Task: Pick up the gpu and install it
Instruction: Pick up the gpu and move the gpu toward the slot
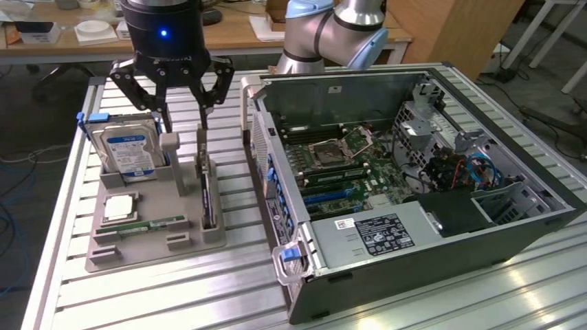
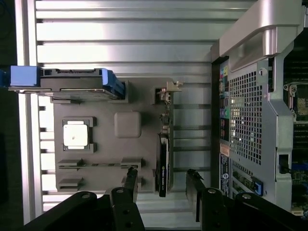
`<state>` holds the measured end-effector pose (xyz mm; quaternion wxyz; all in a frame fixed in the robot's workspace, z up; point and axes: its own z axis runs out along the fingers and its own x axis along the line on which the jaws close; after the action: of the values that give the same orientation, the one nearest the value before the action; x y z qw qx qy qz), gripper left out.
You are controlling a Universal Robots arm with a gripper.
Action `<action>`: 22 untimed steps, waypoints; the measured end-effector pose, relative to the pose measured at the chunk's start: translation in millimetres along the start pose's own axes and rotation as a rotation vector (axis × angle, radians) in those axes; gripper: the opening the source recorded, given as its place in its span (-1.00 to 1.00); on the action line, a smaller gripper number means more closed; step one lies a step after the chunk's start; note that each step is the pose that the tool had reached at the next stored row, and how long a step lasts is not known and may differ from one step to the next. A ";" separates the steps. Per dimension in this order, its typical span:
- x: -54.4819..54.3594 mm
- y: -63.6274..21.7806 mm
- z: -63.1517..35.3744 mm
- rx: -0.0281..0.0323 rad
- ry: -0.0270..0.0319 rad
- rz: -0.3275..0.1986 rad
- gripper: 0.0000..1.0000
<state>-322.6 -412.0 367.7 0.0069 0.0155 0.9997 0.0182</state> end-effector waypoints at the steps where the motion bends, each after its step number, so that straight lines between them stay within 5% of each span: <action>1: 0.0 -0.1 0.6 0.0000 0.0000 0.000 0.06; 22: 0.1 -1.1 10.3 0.0000 0.0000 0.000 0.06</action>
<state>-322.6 -412.7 357.3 0.0069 0.0155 0.9997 0.0182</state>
